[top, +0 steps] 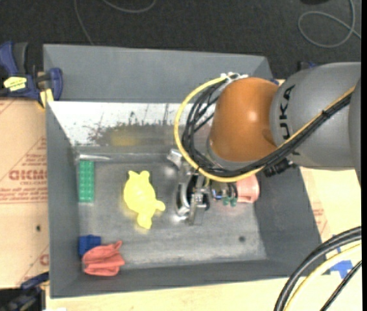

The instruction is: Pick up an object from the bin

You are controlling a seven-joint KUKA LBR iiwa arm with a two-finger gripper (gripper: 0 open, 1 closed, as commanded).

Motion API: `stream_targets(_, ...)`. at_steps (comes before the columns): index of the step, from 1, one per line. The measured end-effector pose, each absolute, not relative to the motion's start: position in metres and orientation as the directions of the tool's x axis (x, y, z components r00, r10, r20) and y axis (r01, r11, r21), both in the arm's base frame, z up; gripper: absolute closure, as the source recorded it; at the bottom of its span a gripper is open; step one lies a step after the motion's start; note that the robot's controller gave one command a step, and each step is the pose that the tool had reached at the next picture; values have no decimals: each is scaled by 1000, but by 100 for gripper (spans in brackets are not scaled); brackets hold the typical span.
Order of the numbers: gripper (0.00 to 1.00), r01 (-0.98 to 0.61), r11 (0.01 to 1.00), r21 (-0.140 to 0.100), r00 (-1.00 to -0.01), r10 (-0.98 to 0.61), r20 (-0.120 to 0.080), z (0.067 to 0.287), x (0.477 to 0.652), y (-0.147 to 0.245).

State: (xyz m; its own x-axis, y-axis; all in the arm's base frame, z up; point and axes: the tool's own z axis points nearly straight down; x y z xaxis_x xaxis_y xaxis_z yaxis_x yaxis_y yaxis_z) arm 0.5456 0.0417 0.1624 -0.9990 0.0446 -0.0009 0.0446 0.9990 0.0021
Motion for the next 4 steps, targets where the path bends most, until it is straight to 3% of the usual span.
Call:
stream_targets(1,0,-24,1000,0,-1000,-24,-6,123,559,77)
stream_targets(2,0,-203,979,2,-979,-203,-5,101,573,97)
stream_targets(3,100,-295,955,-2,-955,-295,-14,72,599,88)
stream_targets(4,100,-295,956,-1,-956,-295,-14,72,599,88)
